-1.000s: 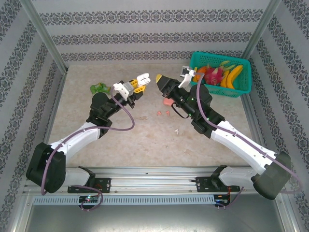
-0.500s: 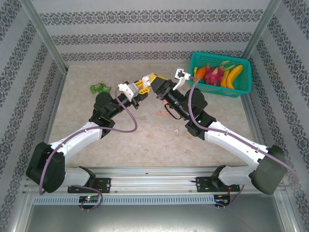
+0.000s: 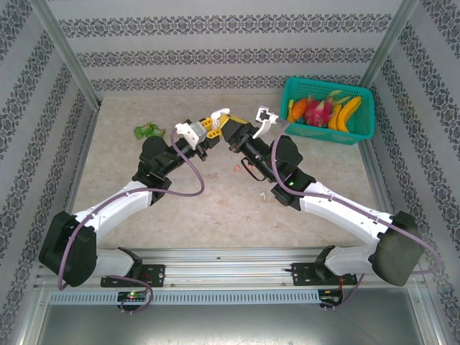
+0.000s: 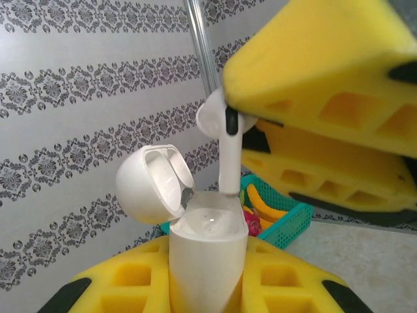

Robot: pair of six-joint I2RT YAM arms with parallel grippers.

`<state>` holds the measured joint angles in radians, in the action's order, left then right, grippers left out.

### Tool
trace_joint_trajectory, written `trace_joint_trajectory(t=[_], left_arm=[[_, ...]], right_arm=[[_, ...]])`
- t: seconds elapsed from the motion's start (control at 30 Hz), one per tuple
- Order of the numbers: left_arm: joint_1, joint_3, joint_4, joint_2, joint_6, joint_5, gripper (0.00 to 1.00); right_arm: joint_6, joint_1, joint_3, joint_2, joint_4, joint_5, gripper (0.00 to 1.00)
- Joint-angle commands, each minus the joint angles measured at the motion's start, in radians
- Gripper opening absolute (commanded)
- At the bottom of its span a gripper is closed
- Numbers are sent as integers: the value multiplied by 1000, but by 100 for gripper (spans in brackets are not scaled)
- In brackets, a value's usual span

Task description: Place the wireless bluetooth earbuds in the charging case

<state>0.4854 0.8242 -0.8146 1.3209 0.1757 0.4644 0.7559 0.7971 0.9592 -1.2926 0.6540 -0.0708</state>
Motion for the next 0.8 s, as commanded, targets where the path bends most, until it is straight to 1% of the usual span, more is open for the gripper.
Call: trace_joint_trajectory(t=[0.0, 0.43, 0.77], left_arm=[[19, 28, -13, -1, -19, -6, 0], [18, 24, -19, -8, -28, -9, 0], [18, 23, -41, -8, -50, -39, 0]], right_arm=[[-3, 13, -6, -19, 64, -16, 22], [3, 25, -4, -57, 80, -19, 22], [-24, 38, -47, -55, 78, -26, 21]])
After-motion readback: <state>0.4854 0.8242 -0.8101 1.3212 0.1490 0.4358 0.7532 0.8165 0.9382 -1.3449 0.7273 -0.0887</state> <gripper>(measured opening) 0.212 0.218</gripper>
